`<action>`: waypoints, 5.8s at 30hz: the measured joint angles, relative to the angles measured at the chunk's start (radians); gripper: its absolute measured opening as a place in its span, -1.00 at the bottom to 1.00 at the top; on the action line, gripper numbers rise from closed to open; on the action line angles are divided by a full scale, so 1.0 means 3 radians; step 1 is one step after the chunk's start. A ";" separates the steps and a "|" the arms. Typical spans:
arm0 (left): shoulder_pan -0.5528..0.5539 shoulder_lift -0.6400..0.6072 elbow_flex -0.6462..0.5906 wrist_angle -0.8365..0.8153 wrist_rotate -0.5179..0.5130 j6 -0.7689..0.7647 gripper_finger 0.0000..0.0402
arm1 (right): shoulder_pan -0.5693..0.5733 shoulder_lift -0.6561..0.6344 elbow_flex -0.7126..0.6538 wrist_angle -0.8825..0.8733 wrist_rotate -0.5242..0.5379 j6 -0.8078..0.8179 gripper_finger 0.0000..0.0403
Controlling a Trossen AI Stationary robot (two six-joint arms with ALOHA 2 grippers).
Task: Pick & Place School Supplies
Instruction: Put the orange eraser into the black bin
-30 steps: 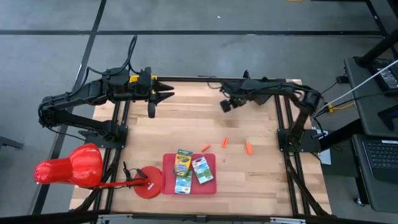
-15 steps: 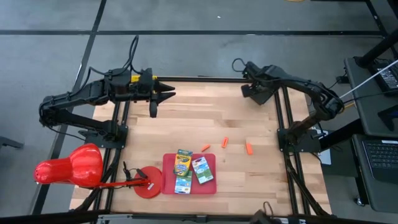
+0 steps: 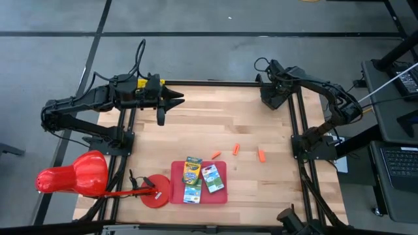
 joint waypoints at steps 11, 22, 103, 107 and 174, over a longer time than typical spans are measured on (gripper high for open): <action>0.0000 -0.0001 0.0000 -0.0003 -0.0010 0.0043 -0.54 | 0.1090 -0.1026 -0.0074 -0.0472 -0.0281 0.0716 0.24; 0.0000 0.0013 -0.0003 -0.0004 -0.0063 0.0140 -0.54 | 0.3029 -0.1575 -0.1187 -0.0104 -0.0616 0.2593 -0.50; -0.0083 0.0024 -0.0001 0.0028 -0.0071 -0.0069 -0.54 | 0.3965 -0.0785 -0.0894 0.0259 0.0311 0.3704 -0.85; -0.0081 0.0054 -0.0007 0.0045 -0.0076 -0.0029 -0.54 | 0.3398 -0.0787 -0.0617 -0.0378 0.0647 0.3408 -0.85; -0.0585 0.0135 -0.0187 0.0109 -0.0439 -0.0195 -0.54 | 0.3615 -0.0141 -0.1336 0.2698 -0.0512 0.4144 -0.15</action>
